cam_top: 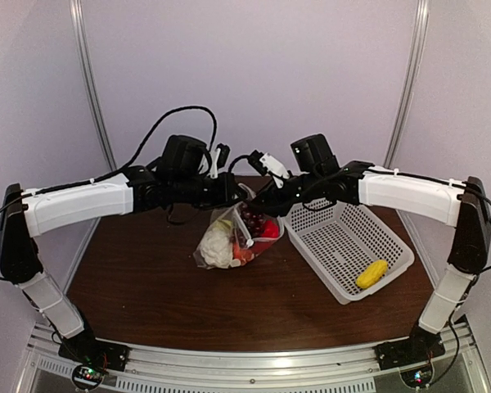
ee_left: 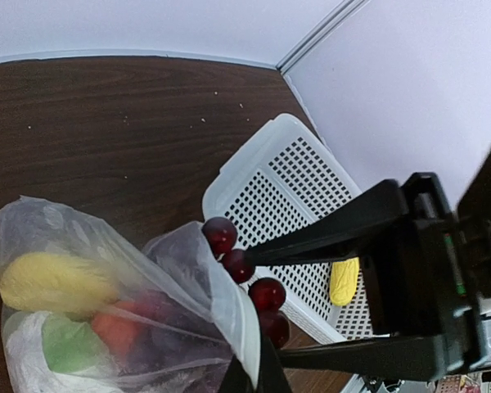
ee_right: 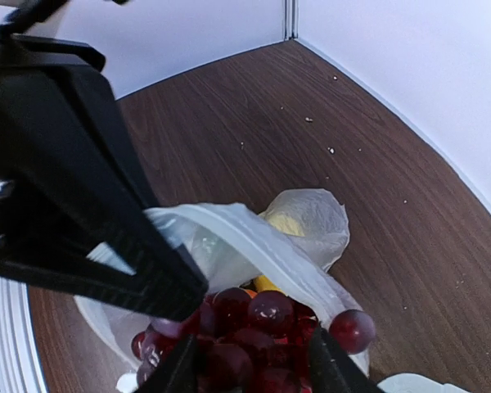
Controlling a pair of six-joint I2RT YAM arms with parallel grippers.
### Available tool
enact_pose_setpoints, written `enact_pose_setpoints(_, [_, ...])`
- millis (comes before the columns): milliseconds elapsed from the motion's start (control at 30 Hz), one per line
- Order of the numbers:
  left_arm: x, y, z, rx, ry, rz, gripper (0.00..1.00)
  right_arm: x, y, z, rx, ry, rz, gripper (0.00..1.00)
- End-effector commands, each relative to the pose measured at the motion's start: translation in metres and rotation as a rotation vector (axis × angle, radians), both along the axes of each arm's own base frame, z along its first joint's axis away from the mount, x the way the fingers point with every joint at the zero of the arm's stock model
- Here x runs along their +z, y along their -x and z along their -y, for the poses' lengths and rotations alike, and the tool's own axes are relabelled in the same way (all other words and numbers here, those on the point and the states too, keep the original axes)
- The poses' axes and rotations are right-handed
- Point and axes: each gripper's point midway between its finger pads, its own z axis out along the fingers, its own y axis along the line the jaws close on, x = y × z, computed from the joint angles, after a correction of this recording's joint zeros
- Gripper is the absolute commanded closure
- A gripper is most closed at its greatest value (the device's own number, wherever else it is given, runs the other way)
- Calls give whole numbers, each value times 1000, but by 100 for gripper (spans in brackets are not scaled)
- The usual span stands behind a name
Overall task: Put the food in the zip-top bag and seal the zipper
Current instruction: Place the fake fruit in the zipper food storage bag, then adjust the zipper food storage bag at the center of the board.
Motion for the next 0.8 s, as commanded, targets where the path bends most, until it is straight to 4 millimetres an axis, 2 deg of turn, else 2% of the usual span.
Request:
enact_pose_setpoints(0, [43, -1, -3, 12, 98, 97, 100, 66, 25, 21, 11, -70, 103, 44])
enact_pose_setpoints(67, [44, -2, -6, 17, 103, 101, 100, 74, 27, 37, -24, -66, 142, 37])
enact_pose_setpoints(133, [46, -3, -8, 20, 104, 107, 100, 70, 23, 52, -66, -45, 159, 35])
enact_pose_setpoints(233, [51, -3, -12, 27, 111, 117, 100, 41, 11, 68, -130, 41, 120, 37])
enact_pose_setpoints(300, [54, -3, -13, 29, 113, 120, 100, 19, 14, 69, -106, 82, 53, 39])
enact_pose_setpoints(367, [56, -2, -15, 30, 115, 124, 100, -1, 26, 67, -57, 107, -15, 39])
enact_pose_setpoints(433, [58, -1, -16, 30, 118, 126, 100, -14, 34, 66, -28, 108, -60, 36])
enact_pose_setpoints(567, [61, 1, -20, 37, 117, 135, 100, -33, 32, 66, -32, 132, -78, 33])
enact_pose_setpoints(667, [61, 1, -23, 43, 115, 137, 100, -46, 25, 60, -31, 157, -99, 39])
enact_pose_setpoints(767, [60, 3, -25, 44, 112, 136, 100, -50, 13, 55, -54, 138, -108, 54])
